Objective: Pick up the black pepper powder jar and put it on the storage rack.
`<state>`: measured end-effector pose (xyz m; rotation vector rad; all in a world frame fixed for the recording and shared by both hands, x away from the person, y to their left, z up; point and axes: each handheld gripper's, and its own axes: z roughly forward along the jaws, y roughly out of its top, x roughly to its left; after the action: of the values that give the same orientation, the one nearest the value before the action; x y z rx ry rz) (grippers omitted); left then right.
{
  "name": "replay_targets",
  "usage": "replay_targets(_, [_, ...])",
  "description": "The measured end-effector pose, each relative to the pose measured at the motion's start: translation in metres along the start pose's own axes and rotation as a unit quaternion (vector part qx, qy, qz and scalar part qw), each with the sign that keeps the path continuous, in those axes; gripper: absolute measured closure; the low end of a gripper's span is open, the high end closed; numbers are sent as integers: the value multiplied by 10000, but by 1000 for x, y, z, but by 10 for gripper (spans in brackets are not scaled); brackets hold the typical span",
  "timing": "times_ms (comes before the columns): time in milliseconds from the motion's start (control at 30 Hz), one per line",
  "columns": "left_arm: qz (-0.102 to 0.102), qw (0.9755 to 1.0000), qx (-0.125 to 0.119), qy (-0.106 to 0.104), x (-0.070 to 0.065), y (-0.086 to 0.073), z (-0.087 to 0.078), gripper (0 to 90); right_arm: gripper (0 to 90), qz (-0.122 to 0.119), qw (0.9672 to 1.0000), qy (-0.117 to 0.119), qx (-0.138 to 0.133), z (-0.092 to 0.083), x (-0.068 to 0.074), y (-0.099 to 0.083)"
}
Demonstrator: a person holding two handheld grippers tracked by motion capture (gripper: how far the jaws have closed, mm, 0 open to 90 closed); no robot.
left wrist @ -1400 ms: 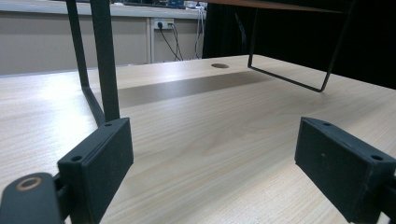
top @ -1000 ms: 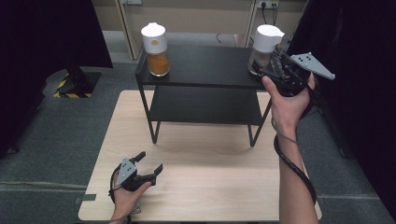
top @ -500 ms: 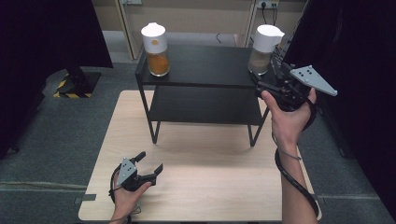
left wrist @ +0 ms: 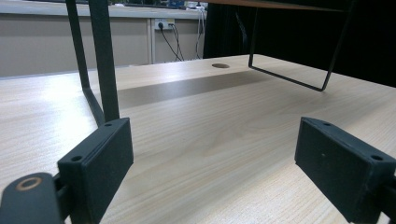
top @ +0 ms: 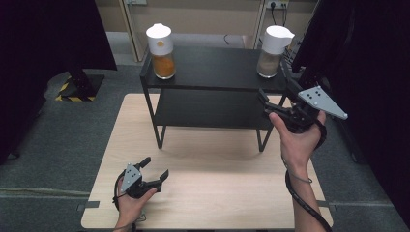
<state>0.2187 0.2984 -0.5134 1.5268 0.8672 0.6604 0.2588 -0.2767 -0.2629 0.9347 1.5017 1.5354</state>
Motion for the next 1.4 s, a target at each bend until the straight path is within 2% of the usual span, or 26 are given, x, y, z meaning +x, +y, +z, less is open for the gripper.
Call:
replay_targets(433, [-9, 10000, -13, 5, 0, 0, 0, 109, 47, 15, 10000, 42, 31, -16, 1, -16])
replay_targets(933, [-6, 10000, -10, 4, 0, 0, 0, 108, 47, -21, 9997, 96, 209, -34, 4, -42])
replay_targets(1400, [1, 10000, -7, 11, -1, 0, 0, 108, 47, 82, 9992, 97, 372, -43, 3, -64])
